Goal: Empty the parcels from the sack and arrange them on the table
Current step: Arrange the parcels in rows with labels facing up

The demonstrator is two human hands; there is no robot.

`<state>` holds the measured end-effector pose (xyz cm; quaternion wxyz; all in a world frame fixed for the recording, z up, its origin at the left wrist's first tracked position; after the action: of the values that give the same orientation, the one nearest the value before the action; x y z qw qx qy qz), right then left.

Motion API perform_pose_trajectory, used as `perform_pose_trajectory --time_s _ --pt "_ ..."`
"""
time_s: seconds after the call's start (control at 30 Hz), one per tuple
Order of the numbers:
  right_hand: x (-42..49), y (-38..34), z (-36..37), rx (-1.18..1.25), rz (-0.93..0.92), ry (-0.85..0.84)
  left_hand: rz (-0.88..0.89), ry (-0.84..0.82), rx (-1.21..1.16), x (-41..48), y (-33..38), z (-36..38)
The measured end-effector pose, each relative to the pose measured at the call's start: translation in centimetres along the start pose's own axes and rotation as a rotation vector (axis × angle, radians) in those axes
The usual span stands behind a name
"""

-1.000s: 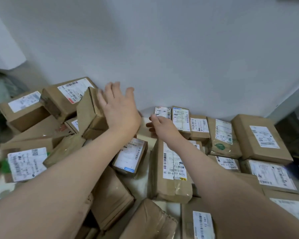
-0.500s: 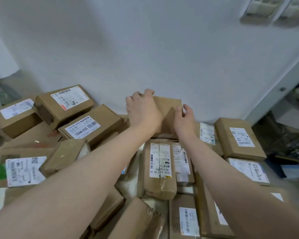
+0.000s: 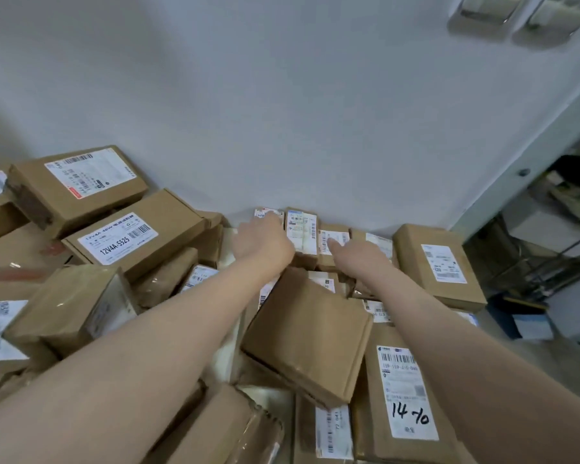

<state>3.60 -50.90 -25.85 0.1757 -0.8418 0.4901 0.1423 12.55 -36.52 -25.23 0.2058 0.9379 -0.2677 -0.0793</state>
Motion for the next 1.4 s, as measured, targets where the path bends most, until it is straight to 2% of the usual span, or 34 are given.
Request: perform_pose_trajectory --time_s 0.1,0.23,0.33,0.47,0.57,0.73,0.87,0.93,1.13,1.27,1.4 --pt "1.2 -4.7 0.8 0.032 -0.202 0.058 0.098 0.004 0.182 2.7 -3.9 -0.3" --pt "2.6 -11.1 3.5 0.051 -0.419 -0.059 0.177 -0.102 0.401 6.6 -9.9 -0.1" --pt "3.4 -15.2 5.1 -0.091 -0.533 -0.153 0.231 -0.234 0.562 8.6 -13.7 0.1" --pt "5.1 -19.0 7.0 -0.384 -0.549 -0.166 0.210 -0.287 0.654 9.6 -16.4 -0.6" --pt "4.9 -20.6 8.4 -0.429 -0.525 -0.181 0.119 -0.295 0.579 9.9 -18.5 -0.2" --pt "4.1 -22.5 10.4 -0.184 -0.462 -0.255 0.041 -0.305 0.469 10.2 -19.9 0.5" --pt "4.0 -22.5 12.1 -0.081 -0.337 -0.395 0.032 -0.435 0.439 11.1 -20.4 1.4" --pt "4.3 -22.0 13.3 0.033 -0.223 -0.488 0.065 -0.507 0.454 11.3 -20.4 1.8" --pt "4.5 -22.3 16.6 0.452 0.044 -0.742 0.022 -0.473 0.482 11.5 -20.8 2.4" --pt "3.9 -22.6 17.1 0.737 0.236 -0.823 0.074 -0.570 0.468 11.6 -20.7 2.2" --pt "3.1 -22.6 16.2 0.910 0.281 -0.805 0.058 -0.514 0.446 11.2 -20.6 1.7"
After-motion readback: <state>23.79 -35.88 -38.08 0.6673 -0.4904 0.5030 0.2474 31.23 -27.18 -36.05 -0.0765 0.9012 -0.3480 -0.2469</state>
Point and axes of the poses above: each hand's wrist, its own x-axis towards the middle knuckle, its own z-axis out of the palm, y = z × x, the point moved 4 cm from there along x, towards the middle knuckle, and after that the axes turned 15 degrees about z, right-handed, at the moved point
